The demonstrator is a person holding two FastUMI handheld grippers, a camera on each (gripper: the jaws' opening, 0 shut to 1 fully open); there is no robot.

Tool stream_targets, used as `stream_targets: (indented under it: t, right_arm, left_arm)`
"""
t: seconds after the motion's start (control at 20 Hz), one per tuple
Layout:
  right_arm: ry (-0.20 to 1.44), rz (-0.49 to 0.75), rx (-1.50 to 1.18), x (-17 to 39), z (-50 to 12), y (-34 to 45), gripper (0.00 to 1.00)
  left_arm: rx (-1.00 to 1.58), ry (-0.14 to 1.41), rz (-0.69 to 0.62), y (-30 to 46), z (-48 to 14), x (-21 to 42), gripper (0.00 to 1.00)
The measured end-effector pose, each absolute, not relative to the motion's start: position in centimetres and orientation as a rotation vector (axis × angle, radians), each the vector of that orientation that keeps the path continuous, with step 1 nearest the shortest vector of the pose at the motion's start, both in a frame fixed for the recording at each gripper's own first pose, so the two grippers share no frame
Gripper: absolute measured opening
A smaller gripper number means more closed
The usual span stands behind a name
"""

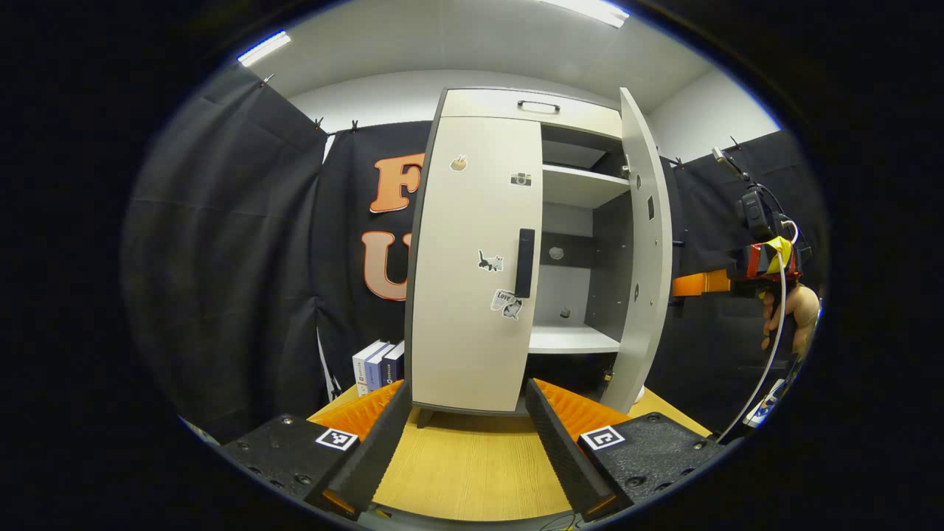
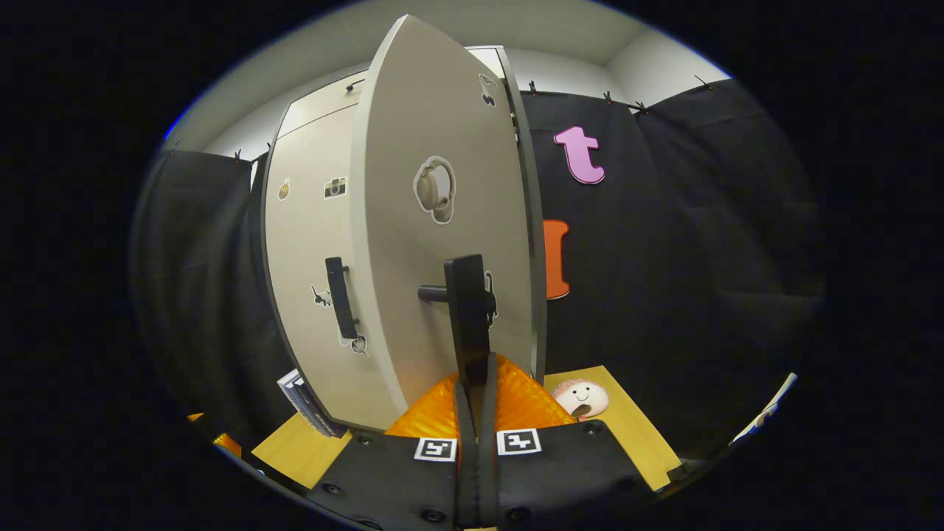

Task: Open the right door of the double-door shoe cabinet with the right hand, and open the left door with the left hand.

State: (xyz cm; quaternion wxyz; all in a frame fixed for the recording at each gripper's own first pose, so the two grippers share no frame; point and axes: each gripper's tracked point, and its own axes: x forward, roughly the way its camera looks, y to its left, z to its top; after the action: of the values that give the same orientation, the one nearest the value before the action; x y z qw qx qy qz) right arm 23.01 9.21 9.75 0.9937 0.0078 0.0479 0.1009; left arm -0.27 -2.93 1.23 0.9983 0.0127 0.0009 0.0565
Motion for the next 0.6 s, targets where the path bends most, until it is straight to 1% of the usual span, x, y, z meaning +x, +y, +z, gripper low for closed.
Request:
stream_targets:
  t: [0.35, 0.4, 0.45, 0.6]
  right_arm:
    - [0.095, 0.219, 0.008, 23.0, 9.8, 7.9, 0.07]
    - [0.094, 0.226, 0.005, 23.0, 9.9, 7.8, 0.07]
    - [0.094, 0.23, 0.003, 23.1, 9.9, 7.6, 0.07]
    - [0.093, 0.231, -0.004, 23.2, 9.9, 7.2, 0.07]
  left_arm:
    - [0.013, -0.004, 0.118, -5.4, 2.0, 1.7, 0.95]
    - [0.02, -0.004, 0.119, -5.8, 2.2, 1.9, 0.92]
    - [0.026, -0.008, 0.119, -6.3, 2.3, 2.0, 0.95]
    - [0.029, -0.005, 0.118, -7.6, 2.3, 2.5, 0.95]
